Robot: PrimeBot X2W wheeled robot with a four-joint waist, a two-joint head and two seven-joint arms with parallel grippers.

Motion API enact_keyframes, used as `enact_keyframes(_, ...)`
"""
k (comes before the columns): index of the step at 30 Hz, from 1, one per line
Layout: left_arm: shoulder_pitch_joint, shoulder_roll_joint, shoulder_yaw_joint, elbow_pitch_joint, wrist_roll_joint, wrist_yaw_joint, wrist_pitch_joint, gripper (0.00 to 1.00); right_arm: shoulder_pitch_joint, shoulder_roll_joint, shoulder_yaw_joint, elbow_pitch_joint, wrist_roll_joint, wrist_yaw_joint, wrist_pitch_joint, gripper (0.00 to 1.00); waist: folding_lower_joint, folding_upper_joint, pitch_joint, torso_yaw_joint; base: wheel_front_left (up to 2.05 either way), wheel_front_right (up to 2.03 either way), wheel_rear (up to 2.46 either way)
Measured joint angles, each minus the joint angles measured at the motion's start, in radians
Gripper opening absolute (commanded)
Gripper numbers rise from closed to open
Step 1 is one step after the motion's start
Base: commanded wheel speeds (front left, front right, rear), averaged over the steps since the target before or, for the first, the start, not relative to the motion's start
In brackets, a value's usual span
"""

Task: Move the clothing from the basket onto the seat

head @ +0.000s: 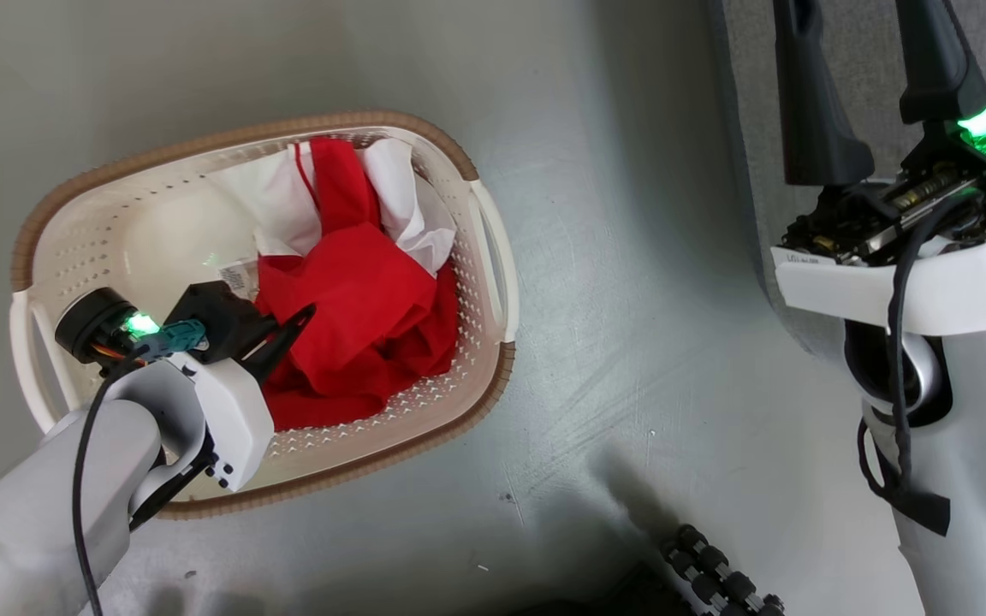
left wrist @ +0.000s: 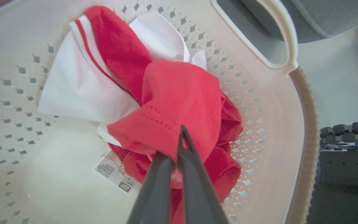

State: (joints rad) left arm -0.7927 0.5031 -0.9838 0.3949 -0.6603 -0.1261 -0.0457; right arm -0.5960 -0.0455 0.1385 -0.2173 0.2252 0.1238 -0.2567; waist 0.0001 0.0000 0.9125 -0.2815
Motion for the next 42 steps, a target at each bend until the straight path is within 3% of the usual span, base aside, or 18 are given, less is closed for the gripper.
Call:
enact_keyframes(19, 0.034, 0.000, 0.027, -0.038, -0.118, 0.000, -0.151, 0.00, -0.030, -0.003, -0.018, 0.048, -0.050, 0.000, 0.000, 1.00, 0.0000, 0.0000, -0.095, 0.067, 0.00, 0.00, 0.00)
enact_keyframes(42, 0.178, -0.024, 0.124, -0.076, -0.232, 0.000, -0.204, 0.00, 0.020, -0.008, -0.031, 0.166, -0.104, 0.000, 0.000, 1.00, 0.0000, 0.0000, -0.334, 0.155, 0.00, 0.00, 0.00)
